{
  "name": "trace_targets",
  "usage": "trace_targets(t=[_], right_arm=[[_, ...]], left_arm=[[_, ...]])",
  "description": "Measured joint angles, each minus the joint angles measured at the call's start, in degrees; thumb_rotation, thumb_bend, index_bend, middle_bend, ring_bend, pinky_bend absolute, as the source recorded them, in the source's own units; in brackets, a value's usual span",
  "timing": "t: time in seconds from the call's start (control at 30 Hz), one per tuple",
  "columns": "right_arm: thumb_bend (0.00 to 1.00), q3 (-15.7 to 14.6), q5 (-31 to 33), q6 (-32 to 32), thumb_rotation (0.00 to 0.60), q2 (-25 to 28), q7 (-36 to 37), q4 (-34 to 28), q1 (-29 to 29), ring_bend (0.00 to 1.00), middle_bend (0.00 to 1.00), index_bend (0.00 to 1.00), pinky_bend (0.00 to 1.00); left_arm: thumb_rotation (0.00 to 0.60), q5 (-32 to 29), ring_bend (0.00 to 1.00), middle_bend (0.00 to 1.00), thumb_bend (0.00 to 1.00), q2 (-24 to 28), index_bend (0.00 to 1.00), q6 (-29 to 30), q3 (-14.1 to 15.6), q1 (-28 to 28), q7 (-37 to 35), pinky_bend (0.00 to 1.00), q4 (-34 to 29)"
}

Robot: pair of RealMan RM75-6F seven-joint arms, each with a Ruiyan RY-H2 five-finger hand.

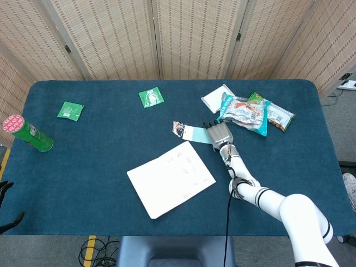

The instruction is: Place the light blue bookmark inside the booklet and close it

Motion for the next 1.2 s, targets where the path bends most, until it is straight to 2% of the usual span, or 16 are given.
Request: trace_targets(t=[0.43,0.8,1.2], right_arm=[[0.26,-0.96,-0.93,-0.24,0.6,-1.71,1.25,2.41,0.2,0.11,0.19,0.04,0.15],[0.29,-0.75,-3.79,0.26,0.6,-2.54,3.32,3.47,-0.22,0.11,0.29,0.05,0.15],[0.3,0.28,-6.9,1.2,0.6,-1.61,6.88,1.79,-1.33,0.11,0.29,0.05,0.15]], left_arm=[[0.6,-0.18,0.15,0.16,0.27,-0.21,0.19,-0.22,-0.04,0.08,-0.19,0.2,0.51],[0.6,-0.28,0.15,0.16,0.27,-0.45,0.19,-0.33,-0.1,0.16,-0.62,0.2,1.13],[0.6,-0.42,0.15,0.16,0.27,-0.58,0.19,-0.31,-0.09,0.38,-1.07,0.2,1.55]])
